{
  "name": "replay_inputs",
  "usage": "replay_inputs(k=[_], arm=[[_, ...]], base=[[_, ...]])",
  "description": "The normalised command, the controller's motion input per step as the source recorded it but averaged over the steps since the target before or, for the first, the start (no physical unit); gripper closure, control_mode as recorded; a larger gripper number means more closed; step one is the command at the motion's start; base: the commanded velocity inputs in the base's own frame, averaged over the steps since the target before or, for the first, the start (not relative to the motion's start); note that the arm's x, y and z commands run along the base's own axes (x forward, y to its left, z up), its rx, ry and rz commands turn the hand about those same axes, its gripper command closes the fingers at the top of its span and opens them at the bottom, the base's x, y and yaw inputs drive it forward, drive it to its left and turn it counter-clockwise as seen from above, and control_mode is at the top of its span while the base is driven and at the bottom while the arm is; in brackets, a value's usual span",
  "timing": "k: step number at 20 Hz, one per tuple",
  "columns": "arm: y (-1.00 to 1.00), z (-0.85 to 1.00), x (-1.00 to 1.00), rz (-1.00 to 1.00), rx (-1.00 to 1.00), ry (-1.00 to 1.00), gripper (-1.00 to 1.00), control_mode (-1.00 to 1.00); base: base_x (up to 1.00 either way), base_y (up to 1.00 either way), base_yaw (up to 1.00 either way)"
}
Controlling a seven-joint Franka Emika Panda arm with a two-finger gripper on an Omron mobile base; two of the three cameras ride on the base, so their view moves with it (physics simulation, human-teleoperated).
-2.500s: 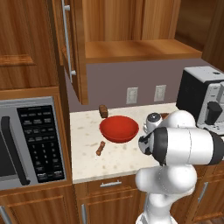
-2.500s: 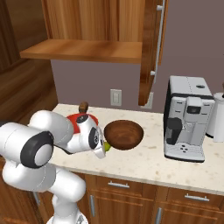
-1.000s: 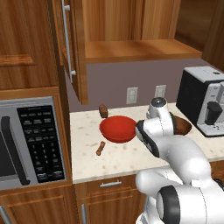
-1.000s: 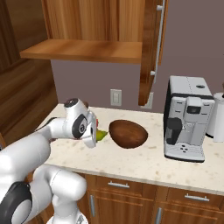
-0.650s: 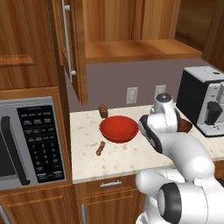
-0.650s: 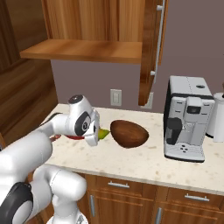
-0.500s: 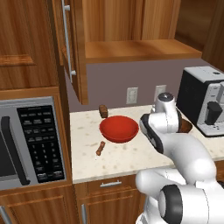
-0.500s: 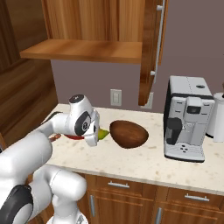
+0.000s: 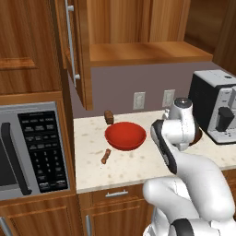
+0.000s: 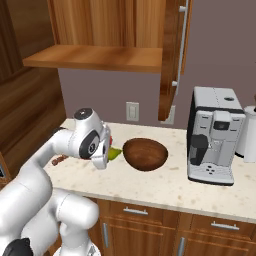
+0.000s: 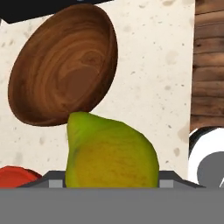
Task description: Pick both bowls and place them on the counter. Then place the pear in one bowl and place the kebab skewer in the other bowl.
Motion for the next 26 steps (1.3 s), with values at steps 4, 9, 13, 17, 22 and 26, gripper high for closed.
replay_inputs(k=[4, 9, 13, 17, 22, 26], arm=[[-0.02, 0.23, -0.09, -0.08, 0.00, -0.19, 1.00, -1.00], [-0.24, 0.17, 0.00, -0.13, 0.00, -0.15, 1.00, -1.00], [-0.33, 0.14, 0.00, -0.13, 0.00, -0.11, 1.00, -1.00], [-0.36, 0.24, 0.05, -0.14, 0.00, -0.09, 1.00, -1.00], [-0.29, 0.40, 0.08, -0.13, 0.02, -0.05, 1.00, -1.00], [-0.22, 0.10, 0.19, -0.12, 0.05, 0.03, 1.00, -1.00]], base=[[0.00, 0.00, 0.00], [0.00, 0.00, 0.00], [0.00, 0.00, 0.00], [0.00, 0.00, 0.00], [0.00, 0.00, 0.00], [0.00, 0.00, 0.00]])
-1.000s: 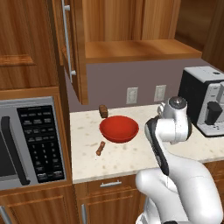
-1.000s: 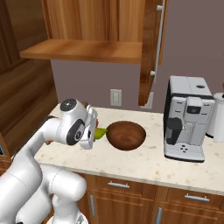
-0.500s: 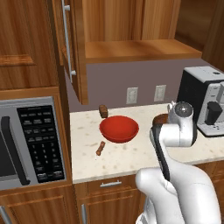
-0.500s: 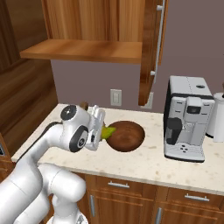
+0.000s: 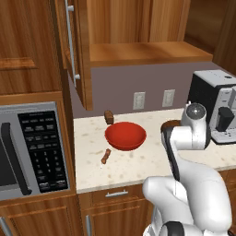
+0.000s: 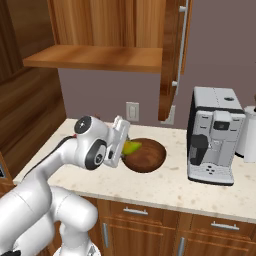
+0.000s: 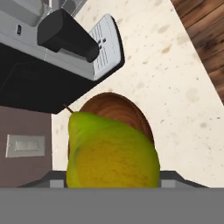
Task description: Pick both bowls and place them on the counter. Then place the pear in one bowl and place the kebab skewer in the other bowl.
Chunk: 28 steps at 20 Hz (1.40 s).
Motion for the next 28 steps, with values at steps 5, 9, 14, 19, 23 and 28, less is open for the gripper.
replay_inputs(k=[5, 9, 14, 19, 23, 28], arm=[[-0.35, 0.00, 0.26, -0.06, 0.05, 0.10, 1.00, -1.00], [-0.29, -0.03, 0.25, -0.03, 0.01, 0.09, 1.00, -1.00], [-0.09, -0.13, 0.08, 0.00, 0.00, 0.00, 1.00, -1.00], [-0.02, -0.21, 0.00, 0.00, 0.00, 0.00, 1.00, -1.00], [-0.02, -0.18, 0.01, 0.00, 0.00, 0.02, 1.00, -1.00], [0.00, -0.08, 0.14, 0.00, 0.00, 0.07, 1.00, -1.00]], base=[[0.00, 0.00, 0.00], [0.00, 0.00, 0.00], [0.00, 0.00, 0.00], [0.00, 0.00, 0.00], [0.00, 0.00, 0.00], [0.00, 0.00, 0.00]])
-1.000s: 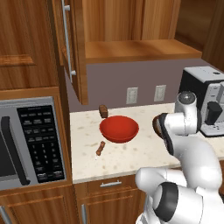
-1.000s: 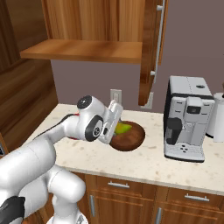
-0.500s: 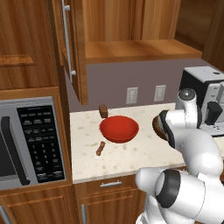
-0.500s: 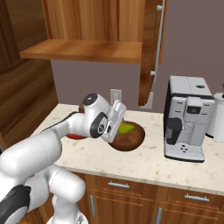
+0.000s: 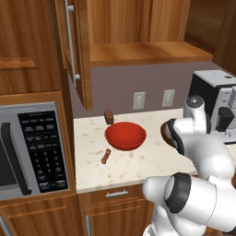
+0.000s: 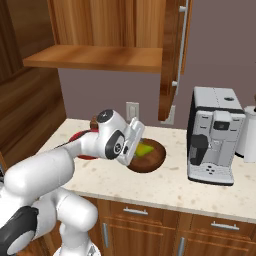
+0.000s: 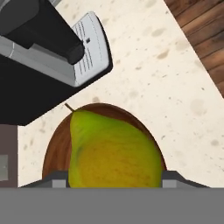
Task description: Pick both bowls and place them on the counter. Then place the pear in one bowl and place the kebab skewer in the other bowl.
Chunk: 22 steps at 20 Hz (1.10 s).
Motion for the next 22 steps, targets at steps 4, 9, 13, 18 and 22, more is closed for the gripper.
replay_inputs(k=[4, 9, 13, 18, 22], arm=[[-0.03, -0.05, 0.26, 0.00, 0.02, 0.09, 1.00, -1.00], [-0.15, -0.08, 0.31, 0.00, 0.04, 0.08, 1.00, -1.00], [-0.07, -0.20, 0.20, 0.00, 0.00, 0.07, 1.00, -1.00], [0.00, -0.23, 0.11, 0.00, 0.00, 0.05, 1.00, -1.00], [0.00, -0.24, 0.06, 0.00, 0.00, 0.05, 1.00, -1.00]], base=[[0.00, 0.00, 0.00], [0.00, 0.00, 0.00], [0.00, 0.00, 0.00], [0.00, 0.00, 0.00], [0.00, 0.00, 0.00]])
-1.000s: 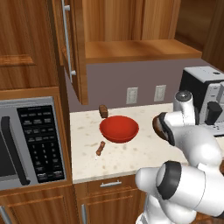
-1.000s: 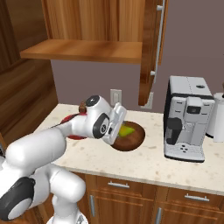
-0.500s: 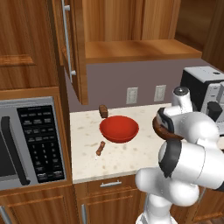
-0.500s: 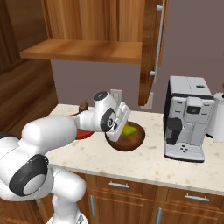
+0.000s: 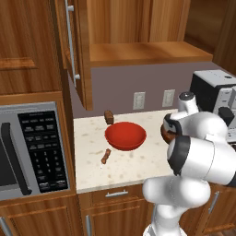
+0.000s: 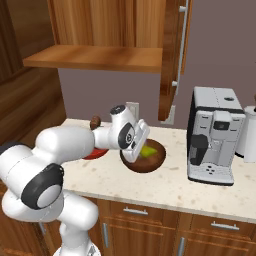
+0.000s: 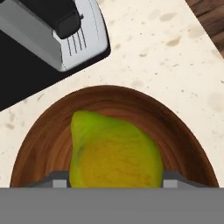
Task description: Pick both bowls and place them on the counter. Then place the pear in one bowl and place the kebab skewer in the other bowl.
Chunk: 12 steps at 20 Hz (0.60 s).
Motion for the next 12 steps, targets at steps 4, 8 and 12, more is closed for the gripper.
replay_inputs(k=[4, 8, 12], arm=[[0.00, -0.24, 0.04, 0.00, 0.00, 0.05, 1.00, -1.00], [0.00, -0.29, 0.03, 0.00, 0.00, 0.07, 1.00, -1.00], [0.02, -0.29, 0.03, 0.00, 0.00, 0.06, -1.00, -1.00]], base=[[0.00, 0.00, 0.00], [0.00, 0.00, 0.00], [0.00, 0.00, 0.00]])
